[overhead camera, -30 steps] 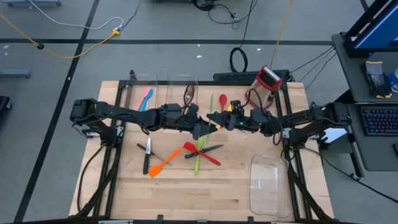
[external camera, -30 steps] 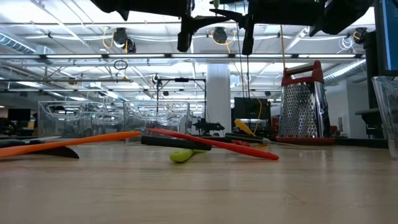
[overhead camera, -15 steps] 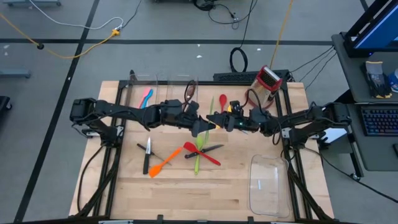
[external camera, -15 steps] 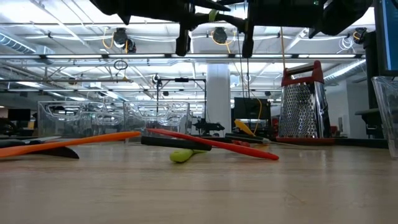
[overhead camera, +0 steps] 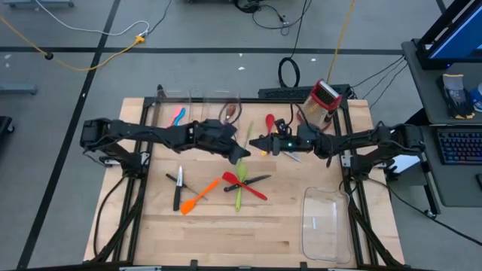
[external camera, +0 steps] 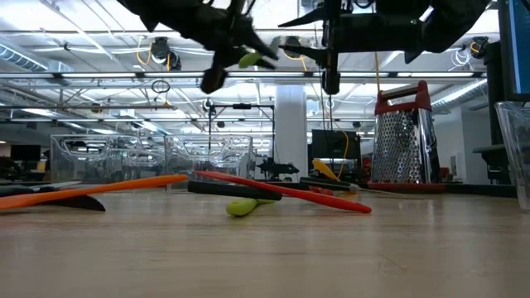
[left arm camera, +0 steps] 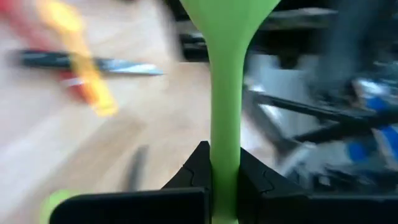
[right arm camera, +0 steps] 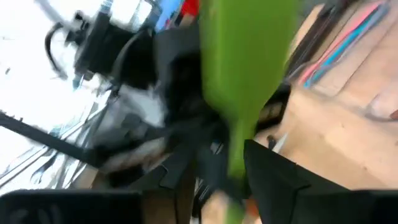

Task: Pick & Place Kitchen Items
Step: Put the green spatula into the left transparent bin

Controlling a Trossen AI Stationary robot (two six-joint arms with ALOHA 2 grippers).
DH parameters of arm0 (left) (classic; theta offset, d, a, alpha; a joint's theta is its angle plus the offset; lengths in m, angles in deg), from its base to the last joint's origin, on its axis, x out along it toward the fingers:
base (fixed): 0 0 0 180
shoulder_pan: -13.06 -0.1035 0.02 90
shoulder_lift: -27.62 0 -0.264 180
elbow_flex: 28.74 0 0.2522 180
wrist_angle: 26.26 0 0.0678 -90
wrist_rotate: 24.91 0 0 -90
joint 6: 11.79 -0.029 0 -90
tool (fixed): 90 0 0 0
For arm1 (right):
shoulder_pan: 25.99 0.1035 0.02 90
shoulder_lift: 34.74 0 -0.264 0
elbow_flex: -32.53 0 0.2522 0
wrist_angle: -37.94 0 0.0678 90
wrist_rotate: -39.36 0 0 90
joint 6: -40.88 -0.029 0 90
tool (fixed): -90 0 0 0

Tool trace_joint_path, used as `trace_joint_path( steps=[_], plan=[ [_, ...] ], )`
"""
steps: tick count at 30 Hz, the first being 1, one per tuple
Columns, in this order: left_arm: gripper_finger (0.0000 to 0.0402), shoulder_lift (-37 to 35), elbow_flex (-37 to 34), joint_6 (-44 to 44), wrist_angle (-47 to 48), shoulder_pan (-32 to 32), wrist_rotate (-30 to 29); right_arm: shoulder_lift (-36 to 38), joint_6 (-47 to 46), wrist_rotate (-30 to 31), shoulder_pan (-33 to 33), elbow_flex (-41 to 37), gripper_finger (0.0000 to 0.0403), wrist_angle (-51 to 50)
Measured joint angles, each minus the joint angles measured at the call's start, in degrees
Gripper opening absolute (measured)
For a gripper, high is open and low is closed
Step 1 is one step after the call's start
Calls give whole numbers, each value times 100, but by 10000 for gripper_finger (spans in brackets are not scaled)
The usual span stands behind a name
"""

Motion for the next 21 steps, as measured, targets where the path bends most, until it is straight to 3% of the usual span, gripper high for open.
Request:
trace_joint_path(
  steps=[16,21],
  plan=[
    [20,-1832,4,763,3593,-599,-2789,2,69,-1842,-668,0,134,23],
    [20,-2187,7,794,4319,-1039,-3218,0,206,-2060,-830,0,132,27]
  ],
)
